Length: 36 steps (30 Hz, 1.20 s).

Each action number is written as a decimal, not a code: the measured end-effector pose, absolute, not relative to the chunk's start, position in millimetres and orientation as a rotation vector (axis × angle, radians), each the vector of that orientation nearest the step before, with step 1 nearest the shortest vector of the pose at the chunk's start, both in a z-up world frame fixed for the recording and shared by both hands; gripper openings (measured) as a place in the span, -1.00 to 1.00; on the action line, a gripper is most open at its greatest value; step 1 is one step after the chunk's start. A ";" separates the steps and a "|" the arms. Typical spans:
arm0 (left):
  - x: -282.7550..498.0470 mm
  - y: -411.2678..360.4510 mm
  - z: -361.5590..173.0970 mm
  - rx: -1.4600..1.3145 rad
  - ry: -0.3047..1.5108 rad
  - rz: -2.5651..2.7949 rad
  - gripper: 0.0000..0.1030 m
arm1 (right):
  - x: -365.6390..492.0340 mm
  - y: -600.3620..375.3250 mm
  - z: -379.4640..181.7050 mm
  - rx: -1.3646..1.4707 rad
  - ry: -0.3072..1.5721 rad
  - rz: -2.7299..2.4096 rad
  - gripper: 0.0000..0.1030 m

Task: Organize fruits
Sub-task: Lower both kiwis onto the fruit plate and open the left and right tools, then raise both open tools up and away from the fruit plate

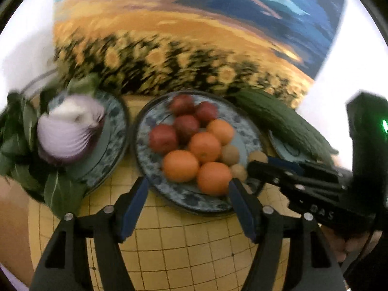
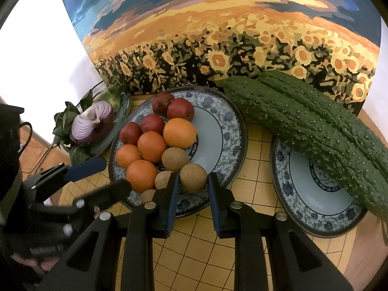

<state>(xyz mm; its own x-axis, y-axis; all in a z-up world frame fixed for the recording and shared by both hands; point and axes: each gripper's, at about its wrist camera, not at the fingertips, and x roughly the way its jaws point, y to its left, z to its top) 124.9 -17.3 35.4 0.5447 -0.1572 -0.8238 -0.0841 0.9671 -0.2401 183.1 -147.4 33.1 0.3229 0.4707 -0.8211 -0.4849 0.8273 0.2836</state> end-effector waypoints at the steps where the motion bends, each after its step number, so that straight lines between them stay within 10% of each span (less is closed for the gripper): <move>1: 125.7 -13.3 32.8 -0.285 1.008 -0.046 0.39 | 183.9 -146.4 33.2 -0.020 1.078 0.627 -0.51; 12: 110.3 -23.3 52.6 -0.238 0.945 -0.154 0.26 | 184.7 -142.5 33.9 0.033 1.072 0.773 -0.03; 16: 107.1 -27.4 53.4 -0.245 0.956 -0.236 -0.07 | 179.6 -152.6 43.8 0.105 1.012 0.835 0.12; 36: 121.6 -39.7 40.0 -0.280 1.041 -0.297 -0.86 | 182.5 -177.4 45.8 0.173 1.010 0.702 0.27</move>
